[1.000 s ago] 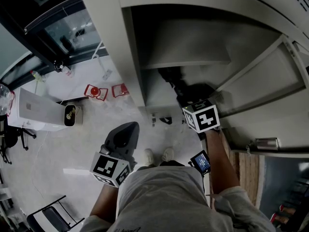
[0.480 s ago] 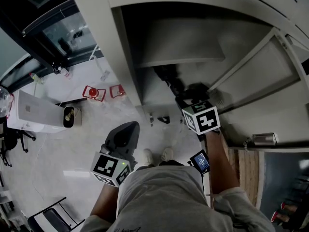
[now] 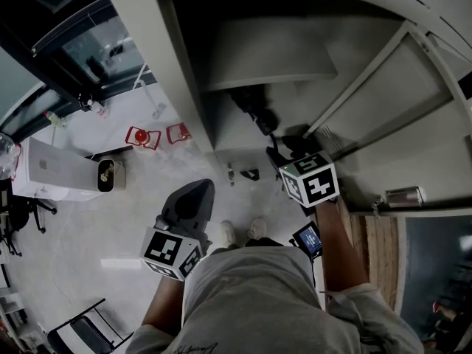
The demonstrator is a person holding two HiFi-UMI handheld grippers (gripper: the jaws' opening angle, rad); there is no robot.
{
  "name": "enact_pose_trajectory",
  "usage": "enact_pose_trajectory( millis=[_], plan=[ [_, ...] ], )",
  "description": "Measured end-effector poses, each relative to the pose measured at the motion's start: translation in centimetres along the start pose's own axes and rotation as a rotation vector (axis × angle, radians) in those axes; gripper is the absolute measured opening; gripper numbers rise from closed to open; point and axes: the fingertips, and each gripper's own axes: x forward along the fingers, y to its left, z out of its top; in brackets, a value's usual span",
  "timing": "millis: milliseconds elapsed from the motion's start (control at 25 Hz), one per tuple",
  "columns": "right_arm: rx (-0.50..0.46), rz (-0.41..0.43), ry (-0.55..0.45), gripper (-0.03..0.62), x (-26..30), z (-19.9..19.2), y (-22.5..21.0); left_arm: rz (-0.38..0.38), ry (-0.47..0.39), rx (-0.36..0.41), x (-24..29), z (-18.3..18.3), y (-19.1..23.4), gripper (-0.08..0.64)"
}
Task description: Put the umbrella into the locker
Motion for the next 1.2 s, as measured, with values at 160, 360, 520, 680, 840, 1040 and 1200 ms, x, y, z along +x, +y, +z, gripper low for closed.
enact_pose_trajectory(
  millis=[160,360,520,680,840,1040,1200],
  plan=[
    [0.009,0.019,-0.013,0.184,-1.0,-0.9,1.3,-0.005,0.004,-0.002,-0.3,-0.5,-0.3,0.015],
    [0.046,0.027,-0.034,0.133,-2.7,-1.6,2.4,-0.025,0.004,0.009,0.1,-0.4,-1.2,0.015],
    [0.053,-0.001,-0.042,0.067,-4.0,-2.6,3.0,-0.039,0.011,0.014,-0.1,-0.6,-1.8,0.015],
    [0.056,-0.013,-0.062,0.043,-5.4,-2.9,3.5,-0.045,0.002,0.029,-0.2,-0.2,-2.1,0.015],
    [0.046,-0.015,-0.063,0.037,-6.4,-3.2,4.0,-0.053,-0.004,0.042,-0.4,0.0,-2.7,0.015],
    [0.026,0.003,-0.057,0.031,-6.8,-3.6,5.3,-0.051,0.005,0.045,-0.9,-0.4,-2.9,0.015],
    [0.022,0.03,-0.061,0.031,-7.0,-3.8,6.8,-0.049,0.014,0.051,-1.3,-0.3,-3.2,0.015]
  ],
)
